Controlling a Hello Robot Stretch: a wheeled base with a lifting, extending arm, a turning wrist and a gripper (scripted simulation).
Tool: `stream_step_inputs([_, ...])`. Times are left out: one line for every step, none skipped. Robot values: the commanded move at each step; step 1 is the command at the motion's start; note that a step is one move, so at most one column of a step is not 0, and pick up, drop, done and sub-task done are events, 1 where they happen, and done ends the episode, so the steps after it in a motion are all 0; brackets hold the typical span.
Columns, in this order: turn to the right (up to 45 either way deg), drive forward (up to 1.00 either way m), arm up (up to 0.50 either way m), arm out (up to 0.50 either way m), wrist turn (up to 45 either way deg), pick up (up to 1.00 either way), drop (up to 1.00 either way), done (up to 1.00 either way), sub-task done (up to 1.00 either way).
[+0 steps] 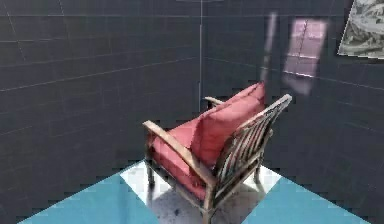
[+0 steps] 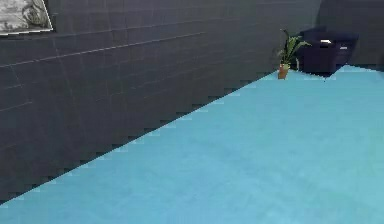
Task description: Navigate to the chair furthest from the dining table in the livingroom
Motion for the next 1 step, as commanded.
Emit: stream_step_inputs([0.0,0.00,0.00,0.00,0.0,0.00,0.00,1.00,0.00])
